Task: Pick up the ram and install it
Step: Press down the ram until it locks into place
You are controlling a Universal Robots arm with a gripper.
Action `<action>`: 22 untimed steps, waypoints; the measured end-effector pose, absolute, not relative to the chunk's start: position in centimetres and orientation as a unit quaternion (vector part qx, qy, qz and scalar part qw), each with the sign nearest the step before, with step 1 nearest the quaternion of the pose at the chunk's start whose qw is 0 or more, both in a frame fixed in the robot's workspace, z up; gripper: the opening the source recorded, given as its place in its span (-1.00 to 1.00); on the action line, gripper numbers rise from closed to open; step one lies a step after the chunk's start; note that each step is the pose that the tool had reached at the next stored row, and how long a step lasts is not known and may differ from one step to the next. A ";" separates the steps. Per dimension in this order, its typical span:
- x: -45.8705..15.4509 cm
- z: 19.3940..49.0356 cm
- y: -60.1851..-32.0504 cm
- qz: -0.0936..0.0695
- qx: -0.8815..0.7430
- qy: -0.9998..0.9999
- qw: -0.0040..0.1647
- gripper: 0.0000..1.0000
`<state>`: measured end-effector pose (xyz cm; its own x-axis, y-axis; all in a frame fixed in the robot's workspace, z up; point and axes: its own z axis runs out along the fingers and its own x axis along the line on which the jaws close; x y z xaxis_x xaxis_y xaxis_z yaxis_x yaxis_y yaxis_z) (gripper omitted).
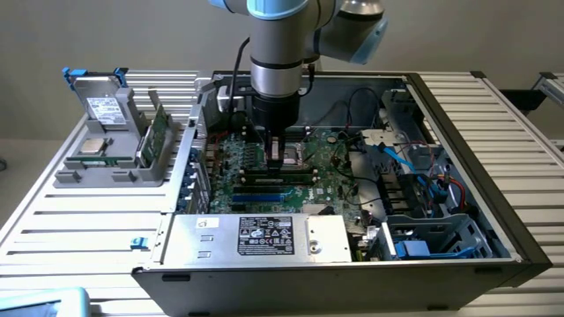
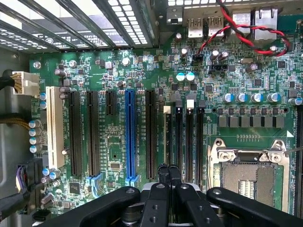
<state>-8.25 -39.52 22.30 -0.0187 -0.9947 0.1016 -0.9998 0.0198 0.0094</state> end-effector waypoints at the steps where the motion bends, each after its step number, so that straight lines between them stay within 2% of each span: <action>1: -8.3 22.3 -39.5 0.032 0.699 -0.713 0.040 -0.79; 12: -8.1 24.5 -39.5 0.032 0.699 -0.713 0.039 -0.79; 22: -7.1 24.7 -39.5 0.032 0.699 -0.713 0.040 -0.79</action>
